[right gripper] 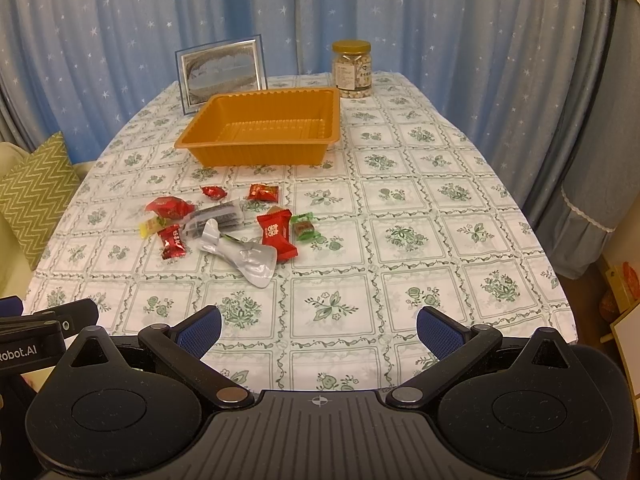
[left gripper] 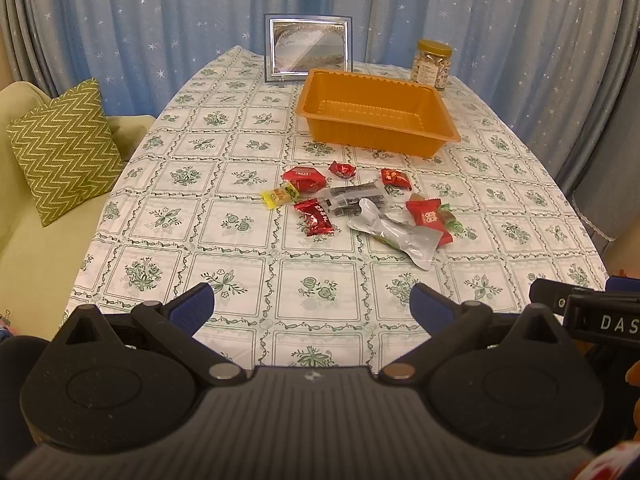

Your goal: Organize snacks

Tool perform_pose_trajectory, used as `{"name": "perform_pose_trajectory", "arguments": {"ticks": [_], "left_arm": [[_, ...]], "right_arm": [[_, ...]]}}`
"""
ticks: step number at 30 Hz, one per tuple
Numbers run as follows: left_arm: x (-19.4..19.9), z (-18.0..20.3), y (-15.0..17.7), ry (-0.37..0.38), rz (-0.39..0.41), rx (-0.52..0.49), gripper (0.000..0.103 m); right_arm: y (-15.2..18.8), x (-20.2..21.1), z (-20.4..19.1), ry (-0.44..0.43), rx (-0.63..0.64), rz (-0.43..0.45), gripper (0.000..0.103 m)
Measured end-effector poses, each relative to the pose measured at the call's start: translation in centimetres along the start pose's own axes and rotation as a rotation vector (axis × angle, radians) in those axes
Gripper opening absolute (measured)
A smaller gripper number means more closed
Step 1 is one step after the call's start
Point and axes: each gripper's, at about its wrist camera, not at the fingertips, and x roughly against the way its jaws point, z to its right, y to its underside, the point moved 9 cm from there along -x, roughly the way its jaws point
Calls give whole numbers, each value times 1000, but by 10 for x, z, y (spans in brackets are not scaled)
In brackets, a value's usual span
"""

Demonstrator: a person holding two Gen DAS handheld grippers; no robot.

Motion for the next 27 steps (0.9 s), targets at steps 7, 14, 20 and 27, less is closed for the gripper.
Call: {"name": "perform_pose_trajectory", "arguments": {"ticks": [7, 14, 20, 27], "left_arm": [[0, 0, 0, 2, 0, 0, 103], [0, 0, 1, 2, -2, 1, 103], [0, -1, 1, 3, -3, 1, 103], [0, 0, 2, 4, -4, 2, 103]], "right_arm": [[0, 0, 1, 0, 0, -1, 103], [1, 0, 0, 0, -1, -2, 103], [0, 0, 1, 1, -1, -2, 103], [4, -1, 2, 1, -6, -5, 103]]}}
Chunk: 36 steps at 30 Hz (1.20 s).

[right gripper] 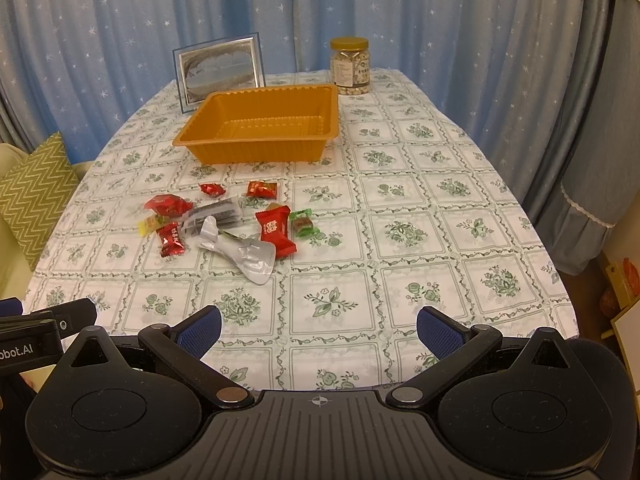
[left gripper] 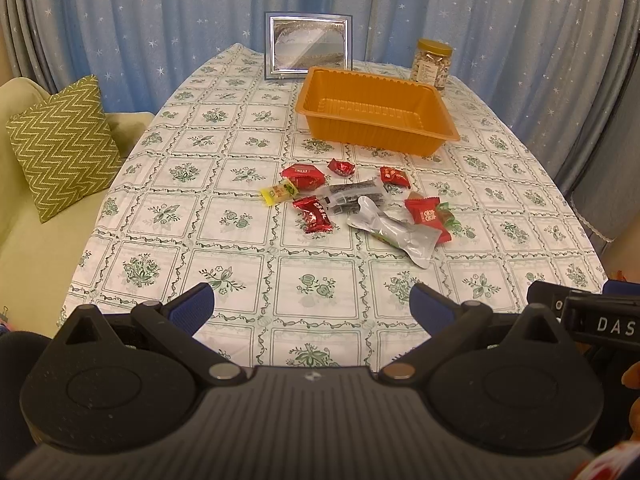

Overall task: Organize snacks
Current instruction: 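Grasp a red-brown candy with the left tool while the right tool grasps a red packet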

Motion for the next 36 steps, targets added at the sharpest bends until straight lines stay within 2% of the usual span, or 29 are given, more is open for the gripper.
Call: {"name": "perform_pose_trajectory", "arguments": {"ticks": [8, 15, 26, 28, 32, 36], "left_arm": [[-1, 0, 1, 7, -1, 6, 103], [-11, -8, -4, 10, 2, 19, 103], [-79, -26, -25, -22, -21, -8, 102], [-94, -29, -30, -20, -24, -3, 96], [-119, -31, -37, -14, -23, 12, 95], [-145, -28, -45, -2, -20, 17, 86]], "right_arm": [[0, -1, 2, 2, -9, 3, 103], [-7, -4, 5, -3, -21, 55, 103], [-26, -59, 0, -87, 25, 90, 101], [-29, -75, -3, -100, 36, 74, 75], [-35, -106, -8, -132, 36, 49, 70], [-43, -127, -13, -148, 39, 51, 59]]}}
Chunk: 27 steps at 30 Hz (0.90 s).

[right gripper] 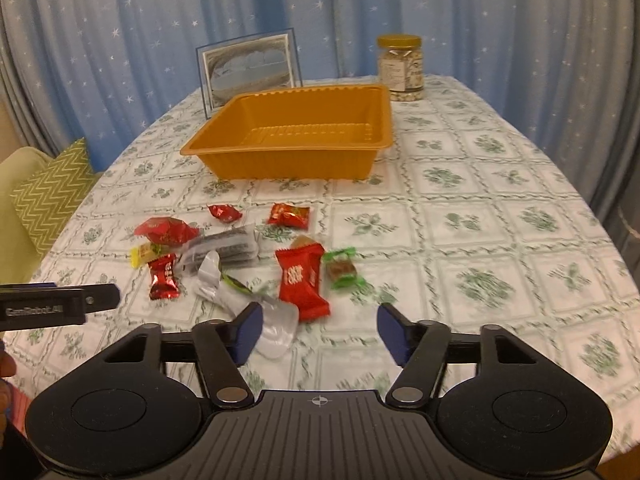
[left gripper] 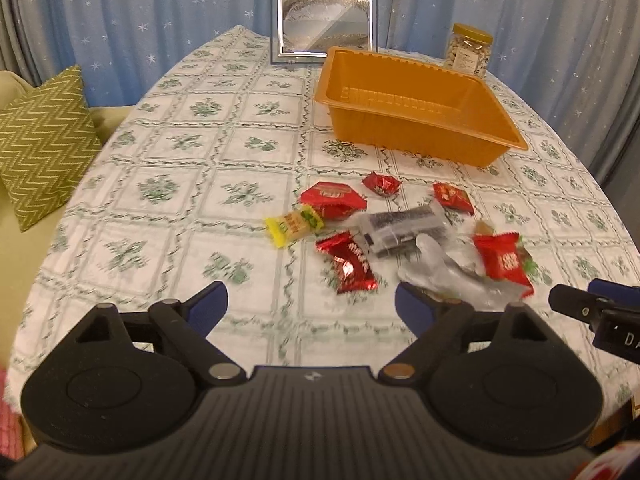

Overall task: Organize snacks
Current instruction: 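Grasp a red-brown candy with the left tool while the right tool grasps a red packet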

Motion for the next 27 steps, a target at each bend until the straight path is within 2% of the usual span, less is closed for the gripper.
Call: {"name": "perform_pose_trajectory", "arguments": {"ticks": [5, 13, 20, 23, 24, 27], "left_arm": [[-25, 8, -11, 14, 26, -9, 73], [-54, 19, -8, 8, -3, -68, 43], [-58, 21, -4, 2, 6, -92, 36], [-56, 24, -4, 12, 9, -99, 24], [-56, 25, -4, 9, 11, -104, 19], [-56, 27, -5, 4, 13, -120, 19]], "right_arm": [[-11, -19, 1, -12, -5, 14, 51], [-17, -42, -3, -26, 17, -3, 43], [-13, -56, -10, -35, 41, -30, 42], [-12, -61, -13, -39, 48, -41, 40], [-12, -62, -13, -35, 53, -45, 38], [-10, -67, -14, -29, 59, -60, 32]]}}
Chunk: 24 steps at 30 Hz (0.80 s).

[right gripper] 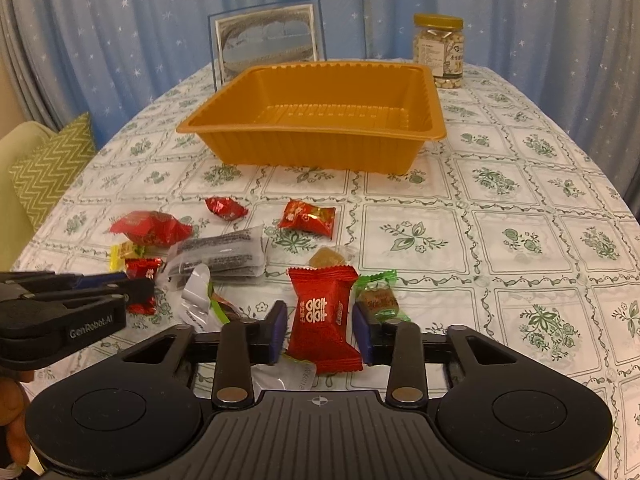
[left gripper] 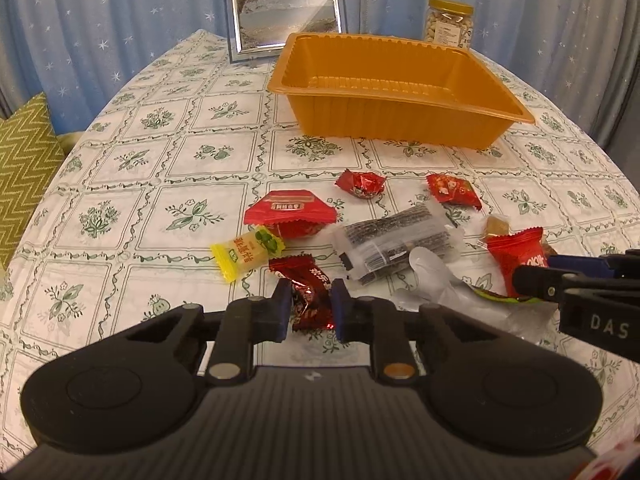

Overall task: Organize snacks
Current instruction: 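Grasp a red-brown candy with the left tool while the right tool grasps a red packet, then carry both candies into the orange tray and open both tools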

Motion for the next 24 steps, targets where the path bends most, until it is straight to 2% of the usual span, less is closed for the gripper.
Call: {"name": "perform_pose_trajectory", "arguments": {"ticks": [5, 9, 15, 24], "left_arm": [[-4, 0, 0, -5, -3, -14, 26], [-7, 2, 1, -10, -2, -29, 27], [-2, 1, 2, -10, -6, -20, 20], [38, -8, -7, 7, 31, 26, 19]], "right_arm": [[1, -3, -2, -3, 3, -6, 32], [2, -4, -2, -1, 6, -4, 31], [1, -2, 0, 8, 9, 7, 23], [-16, 30, 3, 0, -33, 75, 21]]}}
